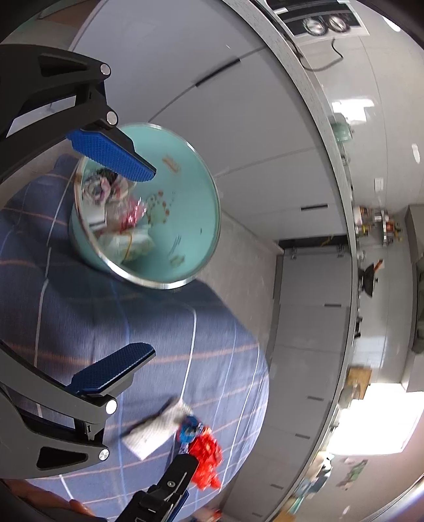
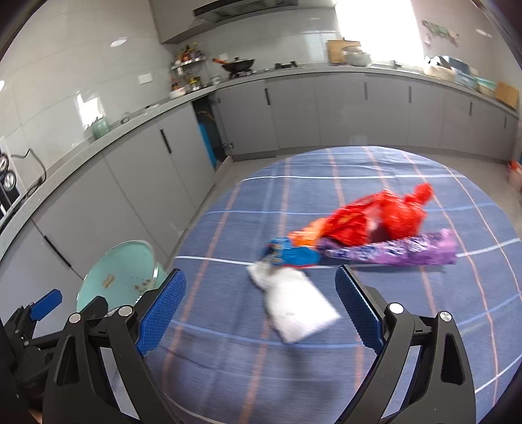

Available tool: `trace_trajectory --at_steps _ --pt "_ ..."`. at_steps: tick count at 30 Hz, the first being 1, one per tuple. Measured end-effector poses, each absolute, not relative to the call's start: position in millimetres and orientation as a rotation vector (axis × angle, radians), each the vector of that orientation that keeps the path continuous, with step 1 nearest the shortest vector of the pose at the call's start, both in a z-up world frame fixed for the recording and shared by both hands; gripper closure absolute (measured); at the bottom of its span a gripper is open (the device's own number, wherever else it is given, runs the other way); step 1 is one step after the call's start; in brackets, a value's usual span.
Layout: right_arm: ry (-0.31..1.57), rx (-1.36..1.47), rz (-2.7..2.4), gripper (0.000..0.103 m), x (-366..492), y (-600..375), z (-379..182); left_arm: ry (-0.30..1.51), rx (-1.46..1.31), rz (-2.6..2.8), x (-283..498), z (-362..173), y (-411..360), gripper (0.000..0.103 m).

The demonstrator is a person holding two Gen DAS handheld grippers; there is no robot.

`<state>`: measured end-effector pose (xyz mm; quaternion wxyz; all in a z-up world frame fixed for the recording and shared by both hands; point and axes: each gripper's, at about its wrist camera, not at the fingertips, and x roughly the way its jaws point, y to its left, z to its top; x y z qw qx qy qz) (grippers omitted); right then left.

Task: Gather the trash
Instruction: 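Move both open tools back toward the remaining trash on the table, then grasp the white paper towel with the left tool while the right grasps the purple wrapper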

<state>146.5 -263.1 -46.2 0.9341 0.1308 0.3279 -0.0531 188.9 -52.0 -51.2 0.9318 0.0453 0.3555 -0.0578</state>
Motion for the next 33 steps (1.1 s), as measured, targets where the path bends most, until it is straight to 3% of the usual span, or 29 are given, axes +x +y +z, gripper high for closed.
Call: trace_trajectory --at_steps 6,12,16,29,33 --pt "0.67 0.286 -0.198 0.014 122 -313 -57 0.734 0.12 -0.207 188 -55 -87 0.006" --pt "0.689 0.319 -0.253 0.031 106 -351 -69 0.756 0.146 -0.268 189 -66 -130 0.008" --pt "0.692 0.325 -0.277 0.031 101 -365 -72 0.782 0.147 -0.301 191 -72 -154 0.022" --pt "0.709 0.331 -0.29 0.033 108 -414 -77 0.861 0.119 -0.351 203 -91 -227 0.028" --pt "0.71 0.358 -0.277 0.03 124 -430 -76 0.903 0.105 -0.328 208 -104 -240 0.028"
